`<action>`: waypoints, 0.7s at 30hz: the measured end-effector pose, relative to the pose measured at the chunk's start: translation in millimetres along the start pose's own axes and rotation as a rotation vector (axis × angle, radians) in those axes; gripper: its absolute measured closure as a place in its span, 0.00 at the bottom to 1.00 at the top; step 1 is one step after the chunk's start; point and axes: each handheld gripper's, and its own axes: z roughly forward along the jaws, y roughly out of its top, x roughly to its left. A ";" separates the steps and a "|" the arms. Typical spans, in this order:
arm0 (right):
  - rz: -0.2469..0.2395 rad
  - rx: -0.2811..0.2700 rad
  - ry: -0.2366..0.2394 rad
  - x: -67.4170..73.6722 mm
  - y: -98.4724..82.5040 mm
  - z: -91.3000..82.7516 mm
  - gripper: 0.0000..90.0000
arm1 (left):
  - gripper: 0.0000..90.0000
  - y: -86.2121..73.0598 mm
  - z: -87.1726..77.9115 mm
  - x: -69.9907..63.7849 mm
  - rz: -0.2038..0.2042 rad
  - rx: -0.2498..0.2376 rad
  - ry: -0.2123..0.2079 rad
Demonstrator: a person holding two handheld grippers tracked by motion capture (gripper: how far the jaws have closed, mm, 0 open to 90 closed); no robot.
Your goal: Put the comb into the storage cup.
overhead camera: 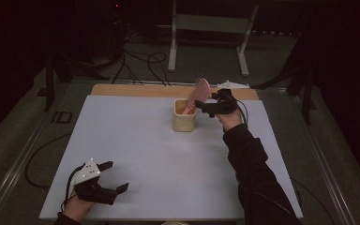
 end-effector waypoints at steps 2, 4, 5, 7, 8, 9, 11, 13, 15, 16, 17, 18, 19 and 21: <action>0.008 -0.002 0.003 -1.3 -2.9 -2.9 0.11 | 0.00 0.1 0.1 0.0 0.000 0.000 0.000; 0.015 -0.004 0.006 -2.3 -5.4 -4.8 0.11 | 0.00 0.1 0.1 0.0 0.000 0.000 0.000; 0.015 -0.003 0.007 -2.8 -7.1 -5.5 0.11 | 0.00 0.0 0.2 -0.2 0.003 0.002 0.001; 0.023 0.002 0.010 -3.3 -11.0 -6.3 0.11 | 0.00 0.0 0.0 -0.3 0.003 0.002 0.001; 0.023 0.002 0.010 -3.3 -11.0 -6.3 0.11 | 0.00 0.0 0.0 -0.3 0.003 0.002 0.001; 0.020 0.006 0.009 -4.0 -15.2 -7.0 0.11 | 0.00 0.0 -0.1 -0.3 0.004 0.001 0.001; 0.024 0.007 0.013 -4.0 -19.4 -8.0 0.11 | 0.00 0.2 -0.2 -0.5 0.002 0.000 0.001; 0.023 0.008 0.013 -4.0 -21.4 -8.7 0.11 | 0.00 0.1 -0.2 -0.4 0.003 0.001 0.001; 0.020 0.012 0.015 -3.8 -25.6 -9.9 0.11 | 0.00 0.2 -0.1 -0.5 0.003 0.001 0.001; 0.018 0.019 0.013 -3.3 -29.9 -11.4 0.11 | 0.00 0.3 0.0 -0.6 0.003 0.000 0.002; 0.018 0.019 0.013 -3.3 -29.9 -11.4 0.11 | 0.00 0.3 0.0 -0.7 0.003 0.001 0.001; 0.020 0.020 0.016 -3.2 -32.4 -12.3 0.11 | 0.00 0.3 0.0 -0.8 0.003 0.000 0.000; 0.023 0.019 0.020 -2.8 -35.0 -13.0 0.11 | 0.00 0.3 0.0 -0.8 0.004 0.002 0.001; 0.023 0.026 0.026 -2.2 -43.3 -15.3 0.11 | 0.00 0.3 0.1 -0.9 0.003 0.001 -0.001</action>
